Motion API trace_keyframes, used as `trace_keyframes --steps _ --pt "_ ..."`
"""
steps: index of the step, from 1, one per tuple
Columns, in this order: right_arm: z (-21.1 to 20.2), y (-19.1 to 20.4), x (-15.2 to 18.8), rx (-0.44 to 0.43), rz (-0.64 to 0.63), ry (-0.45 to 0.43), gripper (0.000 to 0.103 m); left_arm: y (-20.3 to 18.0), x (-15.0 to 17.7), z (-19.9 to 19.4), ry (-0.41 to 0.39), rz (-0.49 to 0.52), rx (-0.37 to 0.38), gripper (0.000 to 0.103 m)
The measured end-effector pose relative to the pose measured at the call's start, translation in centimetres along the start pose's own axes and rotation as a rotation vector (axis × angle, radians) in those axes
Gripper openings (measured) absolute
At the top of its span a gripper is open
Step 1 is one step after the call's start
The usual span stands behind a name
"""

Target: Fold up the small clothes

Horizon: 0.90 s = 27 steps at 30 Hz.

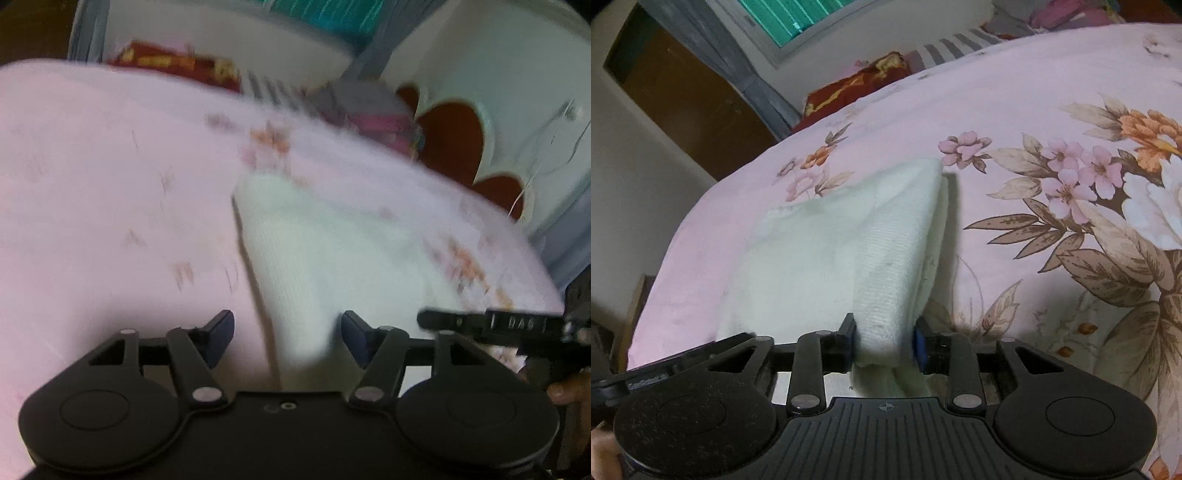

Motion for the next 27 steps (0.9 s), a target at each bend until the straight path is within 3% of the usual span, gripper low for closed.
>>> trace_keyframes --steps 2,3,5,6,7,10,12,16,19,22,24,26,27 --pt "-1.1 0.5 -0.4 0.037 -0.032 -0.034 0.053 -0.4 -1.2 -1.0 -0.061 0.021 0.060 0.052" --pt "-1.9 0.7 -0.7 0.064 -0.066 -0.075 0.055 -0.8 -1.7 -1.0 -0.081 0.049 0.074 0.048" --pt "-2.7 1.2 -1.8 0.066 -0.109 -0.142 0.052 -2.0 -2.5 0.0 -0.085 0.117 0.086 0.044" --pt "-2.5 1.7 -2.5 0.058 -0.135 -0.164 0.038 -2.6 -2.8 1.0 -0.078 0.139 0.086 0.042" --pt "-2.2 2.4 -3.1 0.054 -0.167 -0.173 0.032 -2.9 -3.0 1.9 -0.072 0.153 0.080 0.042" --pt "0.9 4.3 -5.0 0.082 -0.297 -0.125 0.032 -2.8 -2.6 5.0 -0.016 0.162 0.067 0.041" --pt "4.1 4.1 -5.3 0.158 -0.360 -0.019 0.029 -2.2 -1.9 5.9 0.003 0.148 0.077 0.040" --pt "6.0 3.1 -6.2 0.205 -0.374 -0.010 0.028 -2.4 -1.5 5.6 0.002 0.153 0.079 0.041" --pt "5.8 2.8 -5.8 0.200 -0.394 -0.014 0.029 -2.4 -1.6 4.6 -0.009 0.161 0.068 0.040" --pt "3.8 3.4 -5.4 0.217 -0.415 -0.041 0.029 -3.3 -0.9 1.8 -0.075 0.182 0.109 0.038" --pt "1.1 4.9 -4.4 0.139 -0.488 -0.106 0.029 -3.6 0.2 1.8 -0.052 0.188 0.099 0.038" --pt "0.3 6.1 -2.8 0.081 -0.554 -0.083 0.029 -3.7 1.2 2.5 -0.032 0.194 0.079 0.038" --pt "0.5 6.4 -1.8 0.093 -0.600 -0.056 0.029 -3.8 1.7 2.7 -0.029 0.193 0.071 0.038"
Point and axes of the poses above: each gripper's, at about its wrist camera, not at the fingertips, and z roughly the way its jaws point, y to its left, x to its underside, the point moved 3 cm from there along z, roughly the way its jaws point, and after that the axes turned 8 degrees about -z, right-handed, at the moved point
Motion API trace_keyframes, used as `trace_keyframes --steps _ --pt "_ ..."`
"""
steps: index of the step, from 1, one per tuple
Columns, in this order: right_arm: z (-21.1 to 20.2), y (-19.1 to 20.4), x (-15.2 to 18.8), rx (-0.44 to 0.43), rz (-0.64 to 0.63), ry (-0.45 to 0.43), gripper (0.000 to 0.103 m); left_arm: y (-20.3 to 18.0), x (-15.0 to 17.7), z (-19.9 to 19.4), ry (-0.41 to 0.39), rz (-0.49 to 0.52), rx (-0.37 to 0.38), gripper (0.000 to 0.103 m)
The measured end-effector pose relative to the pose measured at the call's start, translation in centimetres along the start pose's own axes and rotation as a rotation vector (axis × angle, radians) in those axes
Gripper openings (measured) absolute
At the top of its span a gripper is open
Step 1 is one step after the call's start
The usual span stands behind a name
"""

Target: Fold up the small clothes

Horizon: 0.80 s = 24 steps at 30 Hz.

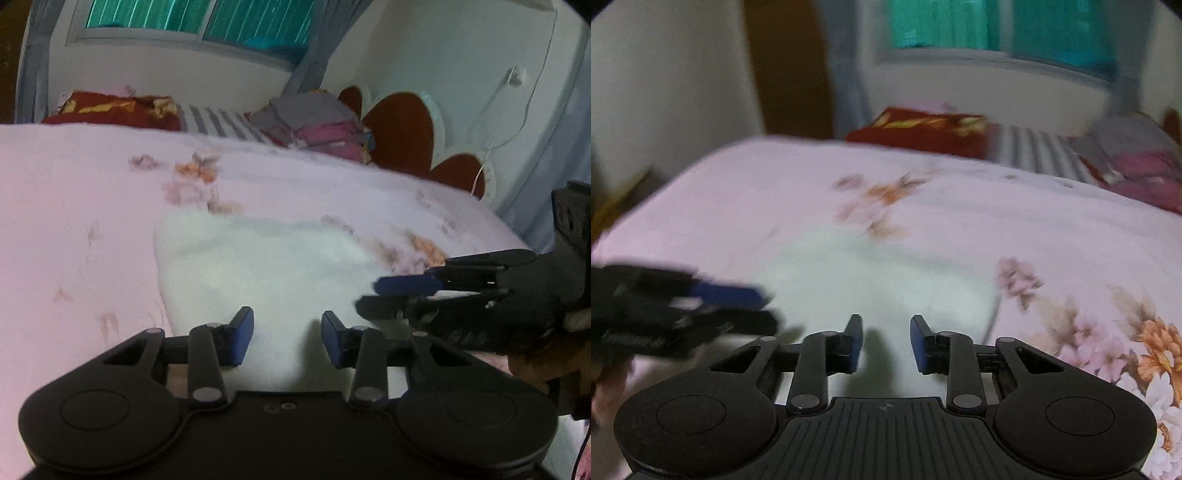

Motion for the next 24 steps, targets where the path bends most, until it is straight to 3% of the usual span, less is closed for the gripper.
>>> trace_keyframes --steps 2,7,12,18,24 --pt "1.2 0.5 1.6 0.093 -0.071 0.072 0.029 -0.3 0.5 -0.1 -0.007 -0.008 -0.019 0.038" --pt "0.1 0.0 1.8 0.114 -0.005 0.050 0.029 -1.5 1.6 -2.2 -0.014 0.017 -0.067 0.038" --pt "-4.0 1.9 4.1 0.038 -0.006 0.020 0.029 -2.1 4.8 -4.3 0.006 -0.001 -0.091 0.038" --pt "-5.9 3.5 9.3 0.016 0.002 0.106 0.029 -3.3 8.4 -6.4 0.006 -0.024 -0.137 0.038" --pt "-10.3 4.0 11.0 0.004 0.079 0.045 0.029 -5.9 10.3 -9.2 -0.023 -0.027 -0.177 0.038"
Point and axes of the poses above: each gripper's, at about its wrist camera, not at the fingertips, and z roughly the way its jaws point, y to its left, x to its underside, the point moved 3 cm from there along z, roughly the way its jaws point, and after that the axes turned 8 degrees about -z, right-handed, at the moved point
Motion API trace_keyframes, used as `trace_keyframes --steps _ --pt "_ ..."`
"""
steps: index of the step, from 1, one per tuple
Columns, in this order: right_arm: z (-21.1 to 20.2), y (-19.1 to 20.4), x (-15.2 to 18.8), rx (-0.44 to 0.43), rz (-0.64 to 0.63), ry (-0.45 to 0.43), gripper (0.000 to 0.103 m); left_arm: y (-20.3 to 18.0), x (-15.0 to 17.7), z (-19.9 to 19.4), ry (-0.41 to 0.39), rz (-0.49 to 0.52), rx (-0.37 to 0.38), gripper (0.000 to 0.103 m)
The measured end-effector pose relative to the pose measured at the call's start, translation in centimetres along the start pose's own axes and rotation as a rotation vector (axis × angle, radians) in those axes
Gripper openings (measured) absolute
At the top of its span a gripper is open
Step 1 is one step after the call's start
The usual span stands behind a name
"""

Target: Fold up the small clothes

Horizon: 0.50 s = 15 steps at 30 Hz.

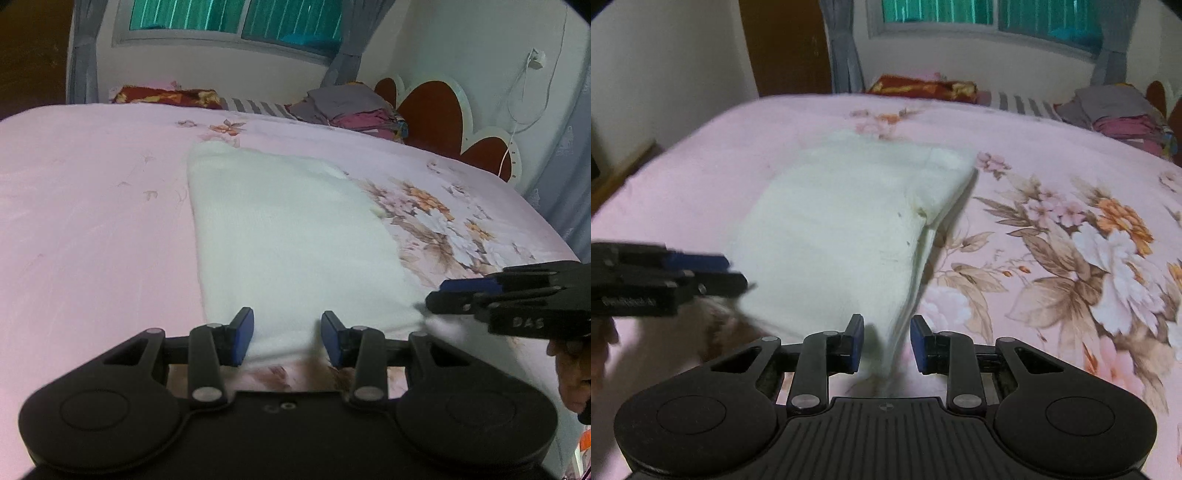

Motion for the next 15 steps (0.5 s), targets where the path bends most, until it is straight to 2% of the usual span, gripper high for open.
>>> trace_keyframes --steps 4,5,6,8,9,10,12,13,15 --pt "-4.7 0.8 0.8 0.010 0.031 -0.067 0.029 -2.1 1.2 -3.4 -0.041 0.008 -0.010 0.046" --pt "-6.0 1.1 1.1 0.011 0.040 -0.081 0.029 -2.7 1.6 -4.4 -0.055 0.013 -0.017 0.054" --pt "-7.1 1.4 1.3 0.013 0.047 -0.092 0.029 -3.2 2.1 -5.3 -0.071 0.015 -0.025 0.067" --pt "-9.4 1.9 1.9 0.024 0.063 -0.109 0.029 -4.1 3.0 -7.6 -0.106 0.009 -0.047 0.079" --pt "-10.5 2.1 2.3 0.029 0.072 -0.113 0.032 -4.5 3.3 -8.6 -0.118 0.007 -0.045 0.082" --pt "-11.5 2.3 2.7 0.033 0.081 -0.115 0.059 -4.9 3.6 -9.6 -0.127 0.005 -0.043 0.083" --pt "-13.7 2.8 3.7 0.064 0.094 -0.145 0.097 -5.7 4.5 -11.9 -0.155 -0.007 -0.066 0.100" --pt "-14.8 3.2 4.2 0.076 0.083 -0.160 0.098 -6.2 5.1 -13.2 -0.177 -0.006 -0.089 0.103" --pt "-16.4 3.9 5.2 0.125 0.061 -0.130 0.098 -7.1 6.0 -15.0 -0.208 -0.004 -0.141 0.102"
Point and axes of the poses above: each gripper's, at about its wrist camera, not at the fingertips, and z roughly the way its jaws point, y to its left, x to its underside, the point moved 3 cm from there along z, roughly the way its jaws point, and after that the axes turned 8 degrees about -z, right-handed, at the moved point
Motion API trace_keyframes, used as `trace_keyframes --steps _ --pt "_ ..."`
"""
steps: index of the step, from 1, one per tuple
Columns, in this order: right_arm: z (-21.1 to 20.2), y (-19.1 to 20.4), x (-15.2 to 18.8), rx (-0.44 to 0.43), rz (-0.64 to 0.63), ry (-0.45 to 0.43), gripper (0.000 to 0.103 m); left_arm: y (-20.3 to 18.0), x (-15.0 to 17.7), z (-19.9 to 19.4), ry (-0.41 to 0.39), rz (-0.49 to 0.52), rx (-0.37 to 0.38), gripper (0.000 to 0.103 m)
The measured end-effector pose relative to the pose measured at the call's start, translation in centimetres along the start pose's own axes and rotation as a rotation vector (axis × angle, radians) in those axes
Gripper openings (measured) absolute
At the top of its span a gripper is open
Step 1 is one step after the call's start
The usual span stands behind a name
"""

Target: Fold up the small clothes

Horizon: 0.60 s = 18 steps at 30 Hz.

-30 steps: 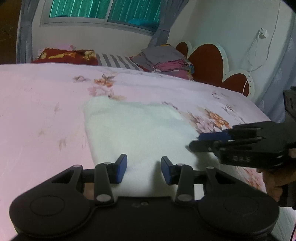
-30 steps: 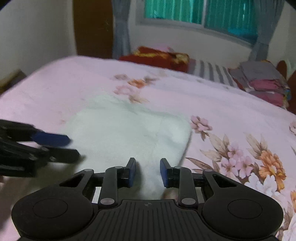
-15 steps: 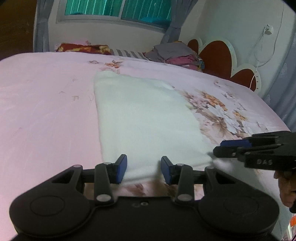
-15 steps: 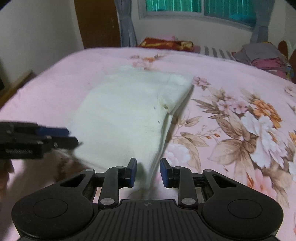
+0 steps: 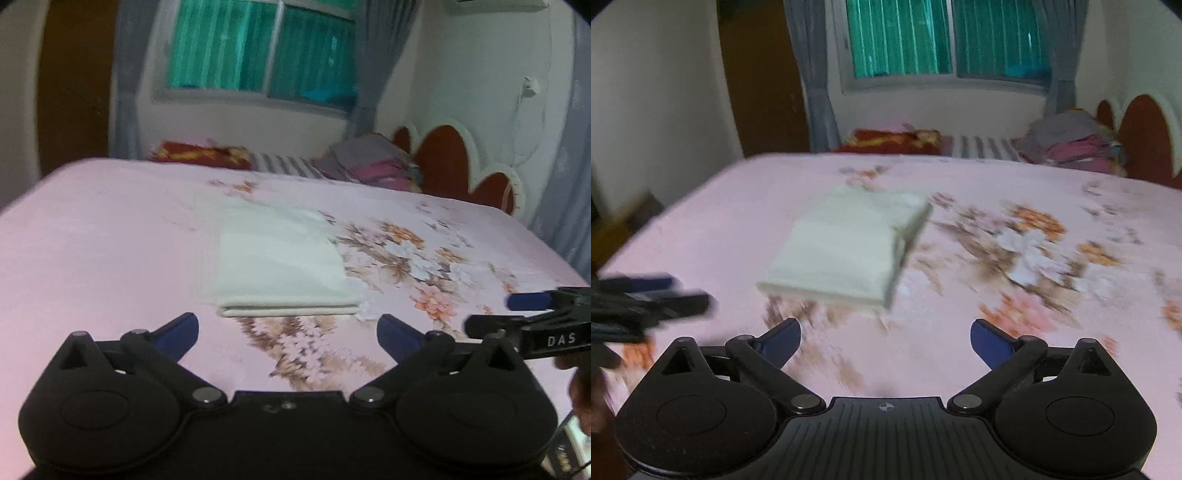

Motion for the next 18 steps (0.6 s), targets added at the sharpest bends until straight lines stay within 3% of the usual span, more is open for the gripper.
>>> trace_keyframes --steps 5,18 --pt "-4.1 1.0 1.8 0.065 0.010 0.013 0.103 -0.7 1.3 -4.5 -0.044 -0.013 -0.070 0.103" --pt "-12.6 4.4 4.6 0.109 0.014 -0.078 0.103 -4.0 2.8 -12.0 -0.110 0.005 -0.036 0.103"
Point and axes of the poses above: each gripper's, at about its wrist camera, not at the fingertips, and z roughly the way its jaws point, y to its left, x to its underside, the point moved 3 cm from there along z, roughly the way its jaws point, and after that the axes turned 8 degrees about -z, right-handed, at the moved point
